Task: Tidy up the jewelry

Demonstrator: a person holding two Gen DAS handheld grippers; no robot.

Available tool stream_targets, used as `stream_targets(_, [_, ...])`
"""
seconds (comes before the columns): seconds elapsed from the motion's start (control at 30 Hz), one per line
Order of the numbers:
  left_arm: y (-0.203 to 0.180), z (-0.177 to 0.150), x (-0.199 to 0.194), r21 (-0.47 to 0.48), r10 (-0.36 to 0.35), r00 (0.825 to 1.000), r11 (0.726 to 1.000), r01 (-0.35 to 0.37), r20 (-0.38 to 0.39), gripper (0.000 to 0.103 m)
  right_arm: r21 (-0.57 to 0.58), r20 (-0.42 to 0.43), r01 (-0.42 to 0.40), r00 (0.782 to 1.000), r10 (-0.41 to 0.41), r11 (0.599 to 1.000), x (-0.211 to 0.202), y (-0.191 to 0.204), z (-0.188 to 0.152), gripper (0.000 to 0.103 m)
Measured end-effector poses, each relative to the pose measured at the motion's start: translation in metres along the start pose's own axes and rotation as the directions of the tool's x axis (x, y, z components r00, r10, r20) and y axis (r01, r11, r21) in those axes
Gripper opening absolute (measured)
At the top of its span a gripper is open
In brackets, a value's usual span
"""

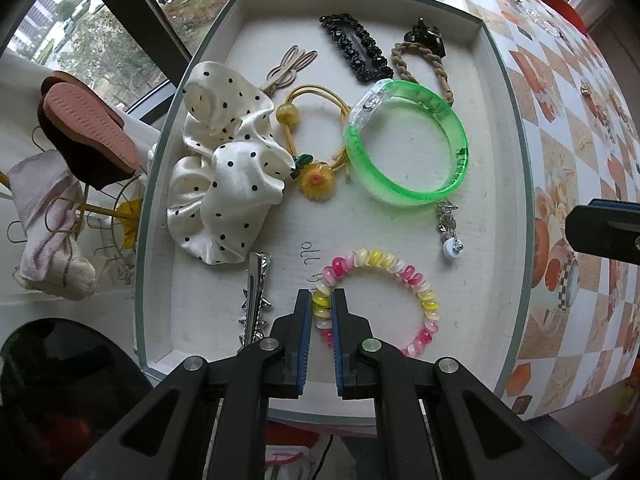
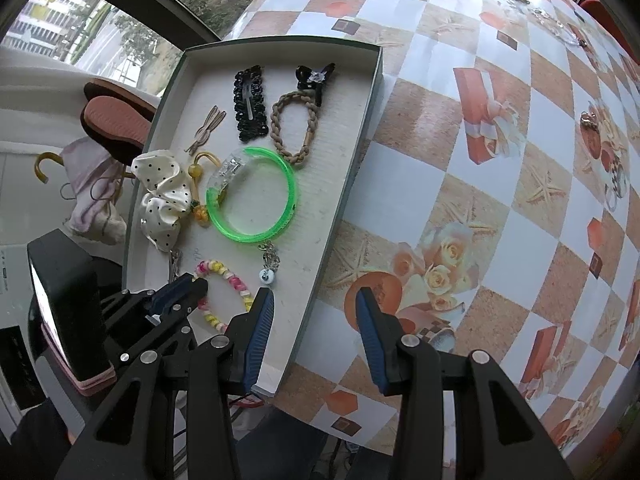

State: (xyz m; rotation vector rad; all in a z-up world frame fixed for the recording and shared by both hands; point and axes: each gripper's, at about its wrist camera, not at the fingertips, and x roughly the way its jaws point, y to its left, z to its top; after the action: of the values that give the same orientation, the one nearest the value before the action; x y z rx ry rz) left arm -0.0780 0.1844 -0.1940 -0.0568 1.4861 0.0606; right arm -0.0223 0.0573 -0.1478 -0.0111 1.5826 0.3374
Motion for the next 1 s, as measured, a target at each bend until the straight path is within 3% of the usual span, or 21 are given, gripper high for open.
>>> stream_targets(0.37, [0.004, 0.003, -0.008, -0.020, -0.017, 1.000, 1.000, 0.017, 0.012, 0.013, 0.009, 0.002, -0.005, 1.000, 0.005, 1.000, -0.003, -0.006, -0.003, 0.046])
stream_targets(0.4, [0.005, 0.003, -0.009, -0.021, -0.018, 1.000, 1.000, 0.019, 0.014, 0.026, 0.012, 0.003, -0.006, 1.000, 0.006, 1.000, -0.004, -0.006, -0.003, 0.046])
stream_targets(0.43, [0.005, 0.003, -0.010, -0.023, -0.019, 1.000, 1.000, 0.019, 0.015, 0.049, 0.015, 0.004, -0.006, 1.000, 0.005, 1.000, -0.005, -0.007, -0.003, 0.046])
stream_targets(0.47, [0.006, 0.004, -0.011, -0.030, -0.011, 1.000, 0.999, 0.011, 0.020, 0.101, 0.016, 0.005, -0.006, 1.000, 0.006, 1.000, -0.004, -0.007, -0.003, 0.046])
stream_targets(0.53, [0.007, 0.004, -0.020, -0.039, 0.017, 0.998, 0.999, -0.014, 0.065, 0.103, 0.020, 0.006, -0.004, 1.000, 0.004, 1.000, -0.004, -0.008, -0.003, 0.046])
stream_targets(0.83, [0.009, 0.008, -0.039, -0.047, 0.027, 0.997, 0.999, -0.023, 0.078, 0.103, 0.015, 0.006, 0.005, 1.000, -0.005, 1.000, -0.006, -0.007, -0.003, 0.047])
stream_targets(1.0, [0.016, 0.003, -0.059, -0.076, 0.034, 0.995, 0.997, -0.027, 0.096, 0.103, -0.018, 0.024, 0.029, 0.999, -0.028, 0.999, -0.018, 0.001, 0.000, 0.069])
